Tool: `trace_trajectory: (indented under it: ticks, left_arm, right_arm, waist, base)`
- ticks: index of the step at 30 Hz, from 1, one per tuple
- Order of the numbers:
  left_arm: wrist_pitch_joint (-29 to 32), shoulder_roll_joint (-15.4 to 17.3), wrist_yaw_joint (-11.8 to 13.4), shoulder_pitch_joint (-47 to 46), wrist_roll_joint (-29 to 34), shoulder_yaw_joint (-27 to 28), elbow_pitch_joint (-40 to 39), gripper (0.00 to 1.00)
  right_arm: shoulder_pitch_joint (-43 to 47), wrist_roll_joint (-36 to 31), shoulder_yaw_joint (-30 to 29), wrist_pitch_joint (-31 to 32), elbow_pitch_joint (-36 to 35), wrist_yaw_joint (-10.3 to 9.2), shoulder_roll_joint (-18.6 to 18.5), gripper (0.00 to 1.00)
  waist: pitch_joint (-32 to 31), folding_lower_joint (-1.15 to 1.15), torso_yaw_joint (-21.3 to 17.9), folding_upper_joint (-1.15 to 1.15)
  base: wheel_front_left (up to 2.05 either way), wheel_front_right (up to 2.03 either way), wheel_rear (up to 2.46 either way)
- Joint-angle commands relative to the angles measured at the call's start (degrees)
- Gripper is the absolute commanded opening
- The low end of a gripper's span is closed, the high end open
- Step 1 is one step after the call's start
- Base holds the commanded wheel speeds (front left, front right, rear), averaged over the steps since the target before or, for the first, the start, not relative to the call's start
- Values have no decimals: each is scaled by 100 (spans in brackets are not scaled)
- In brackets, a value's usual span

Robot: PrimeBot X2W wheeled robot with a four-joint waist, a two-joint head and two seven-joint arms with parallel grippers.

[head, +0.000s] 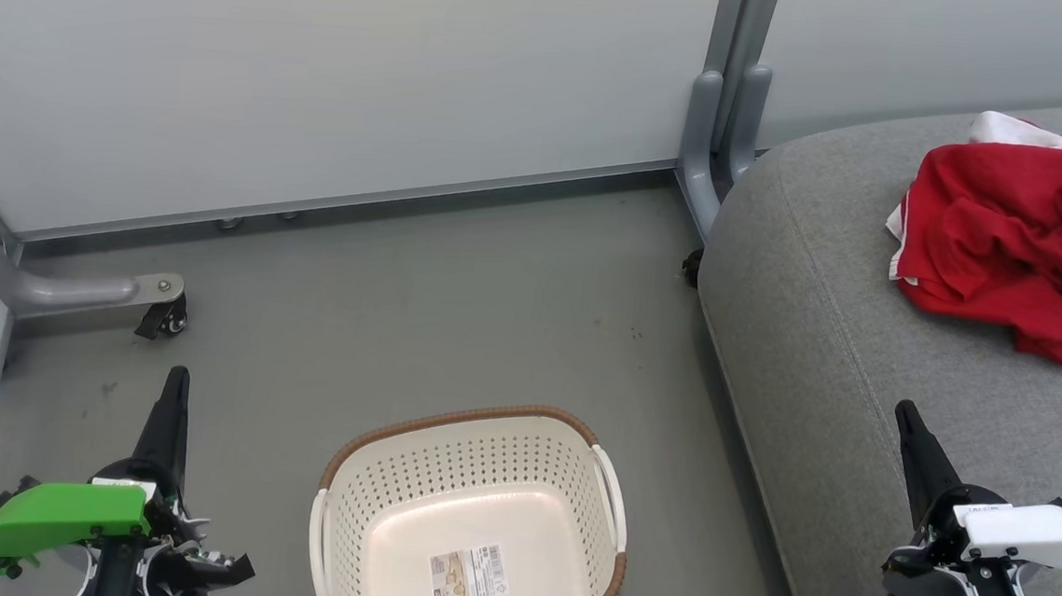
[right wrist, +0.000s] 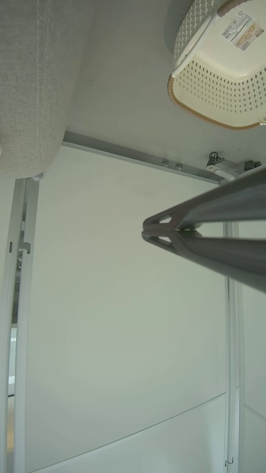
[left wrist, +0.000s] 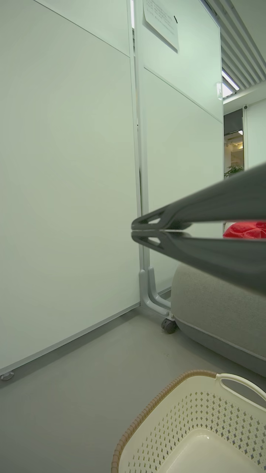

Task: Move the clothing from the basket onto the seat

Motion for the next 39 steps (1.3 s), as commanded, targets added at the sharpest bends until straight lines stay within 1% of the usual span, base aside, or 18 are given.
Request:
trace_trajectory:
  ticks: [1, 5, 39]
  left_arm:
    - [46, 40, -40, -95, -124, 28, -18, 0]
    - [82, 40, -52, -98, -272, 39, -18, 0]
    - [83, 41, -40, -91, -253, 36, -16, 0]
  right_arm:
    - [-40, 133, -29, 39, 17, 0, -36, 0]
    - [-46, 285, -40, 76, 27, 0, -36, 0]
    - [-47, 261, -49, 78, 25, 0, -25, 0]
  waist:
    - [-3, 0, -7, 0]
    - [-9, 0, -24, 0]
    - [-10, 0, -26, 0]
  base:
    - [0, 0, 0]
    - [0, 0, 0]
    - [0, 0, 0]
